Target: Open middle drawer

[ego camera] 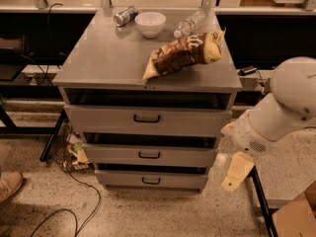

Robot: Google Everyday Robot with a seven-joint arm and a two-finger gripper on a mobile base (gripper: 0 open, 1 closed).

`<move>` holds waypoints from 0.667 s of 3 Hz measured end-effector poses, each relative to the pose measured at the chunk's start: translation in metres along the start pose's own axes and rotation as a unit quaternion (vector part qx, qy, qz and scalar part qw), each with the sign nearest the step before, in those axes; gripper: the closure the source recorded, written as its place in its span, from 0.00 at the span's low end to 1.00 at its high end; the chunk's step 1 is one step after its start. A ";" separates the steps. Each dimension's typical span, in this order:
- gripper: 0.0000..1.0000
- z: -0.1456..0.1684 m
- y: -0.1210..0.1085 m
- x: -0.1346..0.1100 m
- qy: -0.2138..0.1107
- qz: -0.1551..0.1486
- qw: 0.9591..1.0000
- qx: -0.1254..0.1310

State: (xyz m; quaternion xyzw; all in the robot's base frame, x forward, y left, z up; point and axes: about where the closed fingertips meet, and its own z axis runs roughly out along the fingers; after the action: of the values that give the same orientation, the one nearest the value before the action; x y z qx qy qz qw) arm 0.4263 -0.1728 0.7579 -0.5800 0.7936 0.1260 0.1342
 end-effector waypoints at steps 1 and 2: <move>0.00 0.088 -0.013 0.023 -0.001 -0.041 0.999 -0.015; 0.00 0.143 -0.036 0.031 -0.005 -0.060 0.998 0.009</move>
Offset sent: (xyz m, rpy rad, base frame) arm 0.0522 0.0175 -0.2087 -0.0232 -0.0959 0.1384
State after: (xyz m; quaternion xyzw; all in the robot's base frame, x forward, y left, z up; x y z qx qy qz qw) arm 0.4610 -0.1602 0.6115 -0.6244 0.7581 0.1130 0.1505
